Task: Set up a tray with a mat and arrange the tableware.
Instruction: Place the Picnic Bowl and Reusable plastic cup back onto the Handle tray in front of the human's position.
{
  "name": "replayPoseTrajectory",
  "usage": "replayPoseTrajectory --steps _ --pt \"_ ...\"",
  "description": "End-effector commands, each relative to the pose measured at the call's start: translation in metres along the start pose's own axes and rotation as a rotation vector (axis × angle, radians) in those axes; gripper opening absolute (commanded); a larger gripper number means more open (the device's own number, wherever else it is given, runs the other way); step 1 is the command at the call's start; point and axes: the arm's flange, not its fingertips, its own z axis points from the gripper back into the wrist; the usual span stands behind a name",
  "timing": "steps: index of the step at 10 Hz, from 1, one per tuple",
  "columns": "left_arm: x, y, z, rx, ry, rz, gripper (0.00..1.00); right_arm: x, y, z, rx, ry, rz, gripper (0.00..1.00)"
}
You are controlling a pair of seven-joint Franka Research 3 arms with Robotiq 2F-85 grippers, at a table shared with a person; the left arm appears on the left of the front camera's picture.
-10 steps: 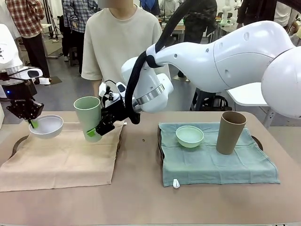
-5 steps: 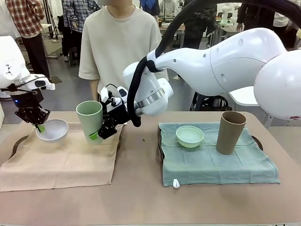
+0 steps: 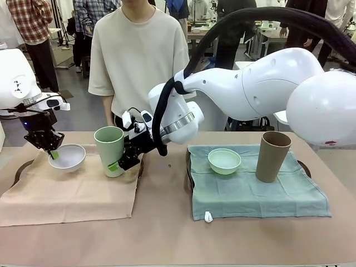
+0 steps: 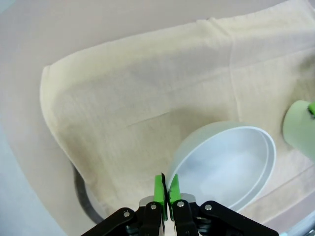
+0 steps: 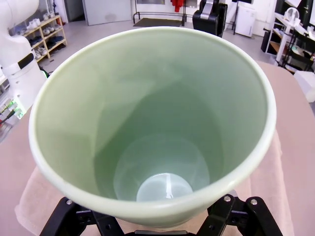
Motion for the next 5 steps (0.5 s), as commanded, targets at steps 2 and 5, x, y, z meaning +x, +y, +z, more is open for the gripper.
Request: replayPoseTrajectory --steps 2,5 --pt "0.009 -0.005 -0.008 -0.061 0.031 -0.041 0.04 -0.003 -0.007 -0.003 0.007 -0.03 -0.007 0.81" --pt "0.013 -0.009 -0.017 -0.084 0.066 -0.048 0.04 -0.003 -0.007 -0.003 0.008 -0.031 -0.013 0.81"
